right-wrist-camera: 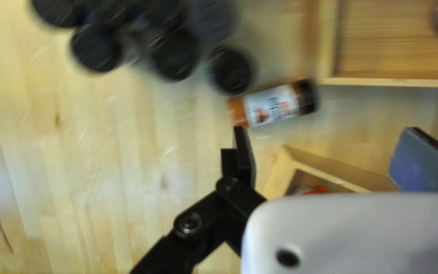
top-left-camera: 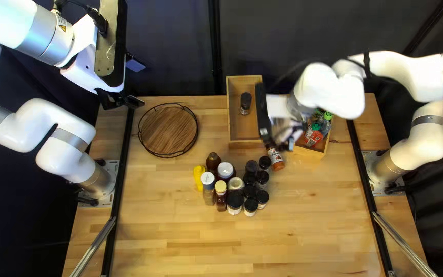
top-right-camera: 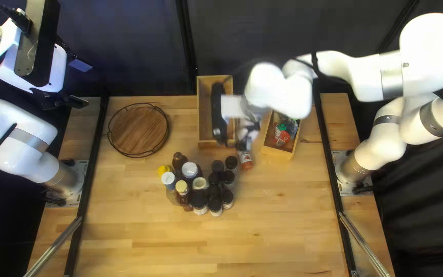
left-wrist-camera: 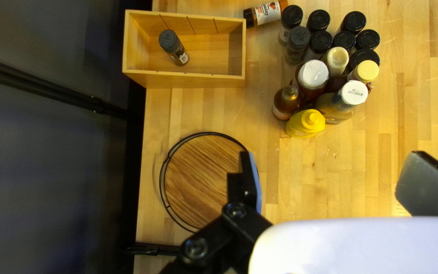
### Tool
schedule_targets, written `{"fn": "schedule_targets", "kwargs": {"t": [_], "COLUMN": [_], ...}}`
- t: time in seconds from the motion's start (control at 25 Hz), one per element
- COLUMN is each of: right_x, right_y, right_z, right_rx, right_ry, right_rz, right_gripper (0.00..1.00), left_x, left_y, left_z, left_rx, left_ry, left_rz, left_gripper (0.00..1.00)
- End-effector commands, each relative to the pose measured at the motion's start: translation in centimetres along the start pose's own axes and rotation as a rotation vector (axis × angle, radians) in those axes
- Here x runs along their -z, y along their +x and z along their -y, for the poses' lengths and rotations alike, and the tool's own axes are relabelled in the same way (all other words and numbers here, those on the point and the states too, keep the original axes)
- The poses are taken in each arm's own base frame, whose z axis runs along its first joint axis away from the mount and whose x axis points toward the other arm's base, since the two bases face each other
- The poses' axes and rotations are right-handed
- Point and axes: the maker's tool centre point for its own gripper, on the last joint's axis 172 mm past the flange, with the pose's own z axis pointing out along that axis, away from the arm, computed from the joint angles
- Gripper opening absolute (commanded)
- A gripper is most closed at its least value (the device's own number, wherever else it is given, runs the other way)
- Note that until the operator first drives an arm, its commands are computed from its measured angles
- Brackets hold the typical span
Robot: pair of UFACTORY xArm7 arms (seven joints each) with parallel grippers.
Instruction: Separate condiments, baby food and spices and place it in 3 different racks/containers
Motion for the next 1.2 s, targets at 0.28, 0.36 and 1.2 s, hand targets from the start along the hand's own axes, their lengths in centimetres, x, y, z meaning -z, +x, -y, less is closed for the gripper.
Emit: {"fn": "schedule_targets", "kwargs": {"t": [0.28,0.36,1.2], "right_x": [-4.7,-5.2,-9.6], "right_y": [1.4,1.6,2.4], "right_z": [-1.5,-1.7,-1.4], "right_rx": [0.162,0.162,0.191], "right_ry": [0.027,0.027,0.017], "right_rz": [0.026,0.024,0.046], "right_gripper": [1.00,1.00,0.00], "left_x": [0.0,0.0,0.0], "left_y": [0.0,0.0,0.0], "left_z": [0.0,0.0,0.0], "left_rx": [0.000,0.000,0.000], "left_ry": [0.000,0.000,0.000], "left_rz": [0.000,0.000,0.000], "left_gripper": [1.00,1.00,1.00]}}
